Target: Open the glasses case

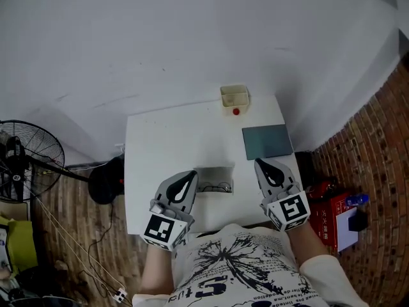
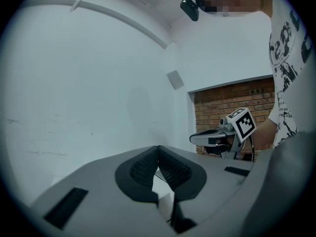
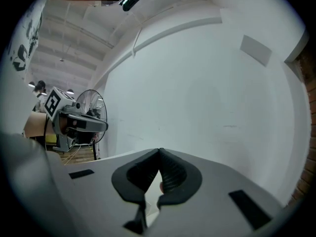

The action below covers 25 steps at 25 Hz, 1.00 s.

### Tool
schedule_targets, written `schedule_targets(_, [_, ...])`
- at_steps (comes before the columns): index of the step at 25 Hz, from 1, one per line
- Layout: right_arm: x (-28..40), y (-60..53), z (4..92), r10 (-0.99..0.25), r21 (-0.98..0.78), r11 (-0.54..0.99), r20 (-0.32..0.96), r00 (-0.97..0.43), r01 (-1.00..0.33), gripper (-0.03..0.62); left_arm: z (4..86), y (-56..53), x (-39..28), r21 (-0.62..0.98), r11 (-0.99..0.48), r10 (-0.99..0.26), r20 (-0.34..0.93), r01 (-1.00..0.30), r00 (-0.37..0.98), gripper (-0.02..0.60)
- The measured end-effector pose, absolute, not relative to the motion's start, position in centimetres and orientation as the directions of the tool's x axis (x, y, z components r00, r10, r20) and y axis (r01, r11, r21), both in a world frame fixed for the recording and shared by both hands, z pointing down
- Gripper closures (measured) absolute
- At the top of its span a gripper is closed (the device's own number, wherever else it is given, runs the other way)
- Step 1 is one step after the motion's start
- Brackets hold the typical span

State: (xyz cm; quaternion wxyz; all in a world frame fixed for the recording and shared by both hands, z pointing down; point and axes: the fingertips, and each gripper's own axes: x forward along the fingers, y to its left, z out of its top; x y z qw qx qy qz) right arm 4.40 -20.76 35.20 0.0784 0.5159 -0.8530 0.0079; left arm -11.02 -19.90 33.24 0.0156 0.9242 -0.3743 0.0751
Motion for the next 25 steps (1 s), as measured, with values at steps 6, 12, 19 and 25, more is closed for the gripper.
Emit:
schedule_targets(6, [4.42, -20.27, 35.54, -0.876, 0.049, 0.47, 0.147, -0.459, -0.881, 0.582, 33.52, -19.8, -10.81, -0.015, -0.713, -0.694, 0.158, -0.701, 0.702, 0.568])
schedule_targets(12, [4.59, -20.43, 35.64, -0.881, 0.044, 0.458, 0.157, -0.447, -0.888, 0.582, 33.78, -20.17, -10.95, 0.004, -0.701, -0.702, 0.165, -0.713, 0.692, 0.568])
schedule_targets(19, [4.86, -20.29, 35.73, -0.88, 0.043, 0.46, 0.156, -0.448, -0.887, 0.582, 33.83, -20.27, -10.61, 0.006, -0.693, -0.71, 0.17, -0.721, 0.684, 0.568])
schedule_targets(25, [5.2, -20.39, 36.0, -0.879, 0.052, 0.462, 0.164, -0.448, -0.886, 0.582, 33.82, -20.48, -10.06, 0.0, -0.695, -0.708, 0.177, -0.719, 0.684, 0.568])
